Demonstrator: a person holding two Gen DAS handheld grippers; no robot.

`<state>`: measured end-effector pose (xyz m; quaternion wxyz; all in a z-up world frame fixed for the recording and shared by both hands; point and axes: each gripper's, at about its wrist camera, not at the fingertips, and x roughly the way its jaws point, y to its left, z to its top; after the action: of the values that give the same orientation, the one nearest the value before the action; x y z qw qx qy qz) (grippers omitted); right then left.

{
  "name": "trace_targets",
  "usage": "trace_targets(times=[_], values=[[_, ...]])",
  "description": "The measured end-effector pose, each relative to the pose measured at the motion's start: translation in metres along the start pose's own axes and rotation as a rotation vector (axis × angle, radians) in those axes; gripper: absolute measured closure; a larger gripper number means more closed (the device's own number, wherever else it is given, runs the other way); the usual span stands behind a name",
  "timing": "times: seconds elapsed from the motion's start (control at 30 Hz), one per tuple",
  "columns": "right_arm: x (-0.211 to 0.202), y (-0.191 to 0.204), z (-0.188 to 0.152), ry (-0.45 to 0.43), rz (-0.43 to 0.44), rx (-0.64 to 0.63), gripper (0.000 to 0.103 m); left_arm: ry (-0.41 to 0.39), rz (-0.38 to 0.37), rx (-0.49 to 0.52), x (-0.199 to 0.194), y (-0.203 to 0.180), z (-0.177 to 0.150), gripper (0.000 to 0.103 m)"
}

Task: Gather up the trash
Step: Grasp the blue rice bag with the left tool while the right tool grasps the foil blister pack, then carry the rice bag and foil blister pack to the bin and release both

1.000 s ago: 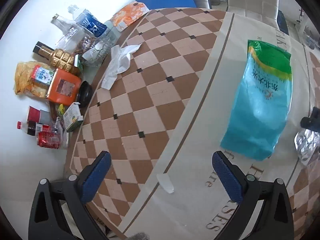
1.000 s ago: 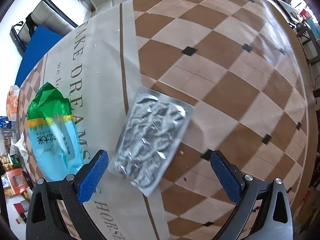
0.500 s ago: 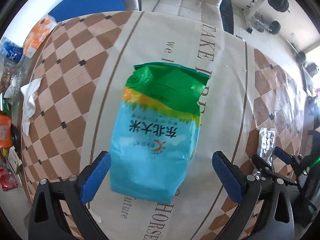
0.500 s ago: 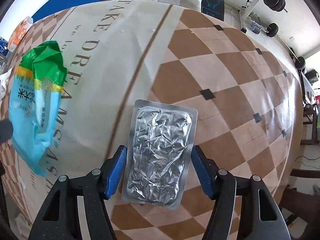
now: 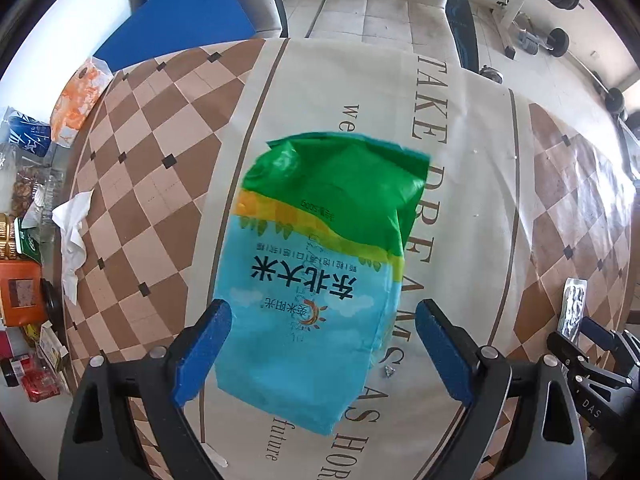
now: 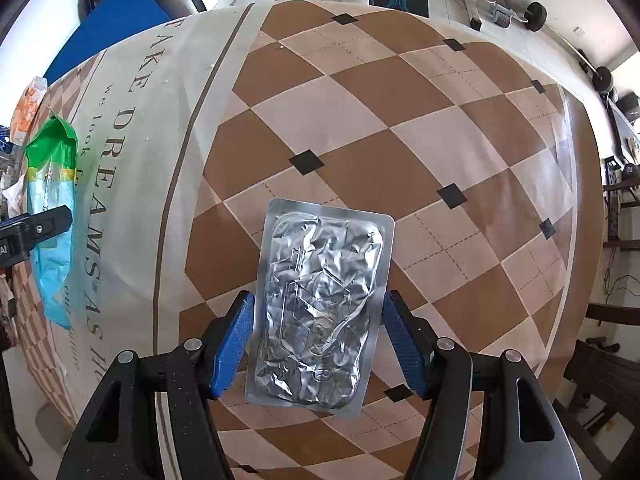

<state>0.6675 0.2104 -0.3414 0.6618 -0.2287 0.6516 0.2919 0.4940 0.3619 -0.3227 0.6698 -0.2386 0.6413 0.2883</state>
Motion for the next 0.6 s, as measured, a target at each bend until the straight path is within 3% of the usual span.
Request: trace_targets(times=[0.17, 0.27, 0.5, 0.6], values=[[-0.001, -0.011, 0.002, 0.002, -0.006, 0.003, 0.036, 0.06, 0.022, 0.022, 0.03, 0.001, 0.005, 0.009], [-0.002, -0.011, 0.004, 0.001, -0.004, -0.004, 0.036, 0.044, 0.002, -0.004, 0.033, 0.002, 0.003, 0.01], [-0.001, -0.006, -0.002, -0.01, 0.022, 0.003, 0.036, 0.0, -0.058, -0.034, 0.008, 0.013, -0.009, 0.07], [-0.001, -0.008, -0.005, -0.011, 0.043, 0.009, 0.036, -0.029, -0.052, -0.03, -0.007, 0.012, -0.016, 0.082]])
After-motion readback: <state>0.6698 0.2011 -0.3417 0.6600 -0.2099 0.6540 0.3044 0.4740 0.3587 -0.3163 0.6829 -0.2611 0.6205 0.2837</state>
